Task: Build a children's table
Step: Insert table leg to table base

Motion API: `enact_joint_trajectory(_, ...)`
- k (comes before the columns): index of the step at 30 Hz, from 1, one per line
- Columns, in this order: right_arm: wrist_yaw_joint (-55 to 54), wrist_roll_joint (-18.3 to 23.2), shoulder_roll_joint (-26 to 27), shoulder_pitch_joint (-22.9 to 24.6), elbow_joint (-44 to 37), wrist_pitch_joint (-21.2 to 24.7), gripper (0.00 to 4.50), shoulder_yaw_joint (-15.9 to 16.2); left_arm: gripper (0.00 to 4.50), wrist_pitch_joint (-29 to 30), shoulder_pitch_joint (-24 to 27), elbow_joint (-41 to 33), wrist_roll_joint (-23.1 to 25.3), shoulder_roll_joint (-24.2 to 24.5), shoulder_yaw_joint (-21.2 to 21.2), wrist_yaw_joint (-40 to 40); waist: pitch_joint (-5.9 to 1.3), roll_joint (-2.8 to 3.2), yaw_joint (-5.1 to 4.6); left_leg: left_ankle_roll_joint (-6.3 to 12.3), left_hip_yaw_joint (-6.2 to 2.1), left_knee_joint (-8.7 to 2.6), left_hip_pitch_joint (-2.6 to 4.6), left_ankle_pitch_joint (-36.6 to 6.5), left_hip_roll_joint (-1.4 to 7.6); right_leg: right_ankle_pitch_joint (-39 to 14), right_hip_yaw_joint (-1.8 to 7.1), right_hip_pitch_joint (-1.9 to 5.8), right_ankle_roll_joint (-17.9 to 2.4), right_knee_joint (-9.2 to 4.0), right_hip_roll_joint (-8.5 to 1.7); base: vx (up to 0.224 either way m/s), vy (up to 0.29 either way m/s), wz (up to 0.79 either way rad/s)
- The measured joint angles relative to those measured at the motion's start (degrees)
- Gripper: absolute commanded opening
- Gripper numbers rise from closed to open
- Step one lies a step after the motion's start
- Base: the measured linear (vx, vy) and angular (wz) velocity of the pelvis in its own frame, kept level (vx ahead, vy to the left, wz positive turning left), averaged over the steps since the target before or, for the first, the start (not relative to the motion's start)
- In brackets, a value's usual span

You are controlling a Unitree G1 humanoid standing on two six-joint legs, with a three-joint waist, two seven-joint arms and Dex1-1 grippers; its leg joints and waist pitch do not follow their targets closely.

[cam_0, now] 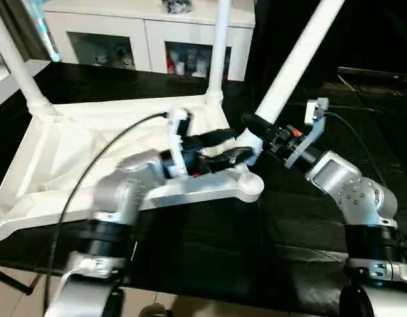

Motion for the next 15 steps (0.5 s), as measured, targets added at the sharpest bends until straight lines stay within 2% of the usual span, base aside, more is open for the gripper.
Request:
enact_joint_trajectory(6,4.2,1.0,-2.2,0.0,0.0,1.6,1.96,0.1,4.50,1.6,-1.2,0.6,-1.0,3.3,5.1,1.9,0.06,-0.96,0.15,-0.07,-0.01,0.05,0.04,0.1,0.01,0.0,0.00,-0.01,0.0,0.11,0.01,0.000,0.000,0.00)
enact_joint_trajectory(11,10.2,3.0,-4.6,0.0,-1.5,5.1,1.96,2.2,4.50,4.9,-4.6,1.5,-4.8,2.7,7.0,3.1,0.08,-1.09,0.49,-0.04,-0.02,0.26,-0.07,0.1,0.00,0.0,0.00,0.01,0.0,0.21,-0.06,0.000,0.000,0.00)
enact_joint_trajectory(15,18.5,3.9,-9.4,1.7,-5.6,6.3,1.96,5.5,4.50,9.0,-8.1,1.7,-9.3,-0.6,7.2,2.3,0.06,-1.18,0.76,-0.02,0.00,0.33,-0.08,0.1,-0.01,0.0,-0.01,0.03,0.0,0.26,-0.10,0.000,0.000,0.00)
